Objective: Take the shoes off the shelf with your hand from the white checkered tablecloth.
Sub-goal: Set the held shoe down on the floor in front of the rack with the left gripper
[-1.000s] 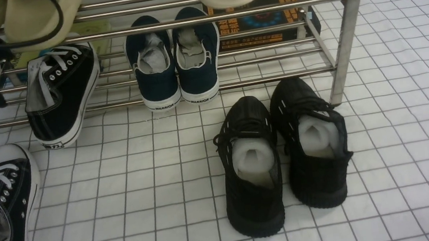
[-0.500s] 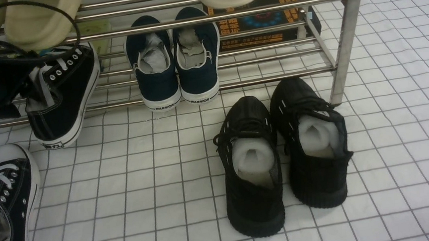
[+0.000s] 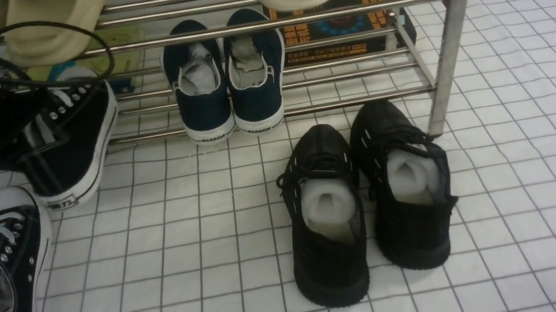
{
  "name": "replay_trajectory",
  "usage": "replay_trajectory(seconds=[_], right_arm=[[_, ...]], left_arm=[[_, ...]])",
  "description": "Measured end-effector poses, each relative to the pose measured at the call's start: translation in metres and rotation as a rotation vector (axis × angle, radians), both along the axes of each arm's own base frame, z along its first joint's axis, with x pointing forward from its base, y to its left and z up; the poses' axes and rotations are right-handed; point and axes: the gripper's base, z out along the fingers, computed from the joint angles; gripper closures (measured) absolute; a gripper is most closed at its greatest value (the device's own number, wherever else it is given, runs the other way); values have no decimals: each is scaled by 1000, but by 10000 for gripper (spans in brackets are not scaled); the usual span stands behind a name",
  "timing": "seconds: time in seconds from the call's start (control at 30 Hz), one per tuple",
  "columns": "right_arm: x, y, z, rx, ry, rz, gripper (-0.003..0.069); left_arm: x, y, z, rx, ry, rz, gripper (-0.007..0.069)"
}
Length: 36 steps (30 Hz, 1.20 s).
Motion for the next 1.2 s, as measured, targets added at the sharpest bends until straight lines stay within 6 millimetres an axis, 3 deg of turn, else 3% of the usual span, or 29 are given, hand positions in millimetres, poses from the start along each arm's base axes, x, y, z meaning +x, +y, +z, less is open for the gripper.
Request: replay_trajectory(seconds=[0.03, 0.23, 0.43, 0.87, 1.2], right_arm=[[0, 0, 0, 0, 0, 0, 420], [0, 0, 0, 0, 0, 0, 420], [0, 0, 0, 1, 0, 0, 420], [0, 0, 0, 1, 0, 0, 420], [0, 0, 0, 1, 0, 0, 420]], left_arm=[[-19, -4, 13, 17, 79, -35, 608], [-49, -29, 30, 55, 173, -130, 608], [-59, -45, 6, 90, 202, -102, 606], [-77, -40, -48, 116, 293, 1, 606], [-92, -38, -71, 128, 364, 24, 606]])
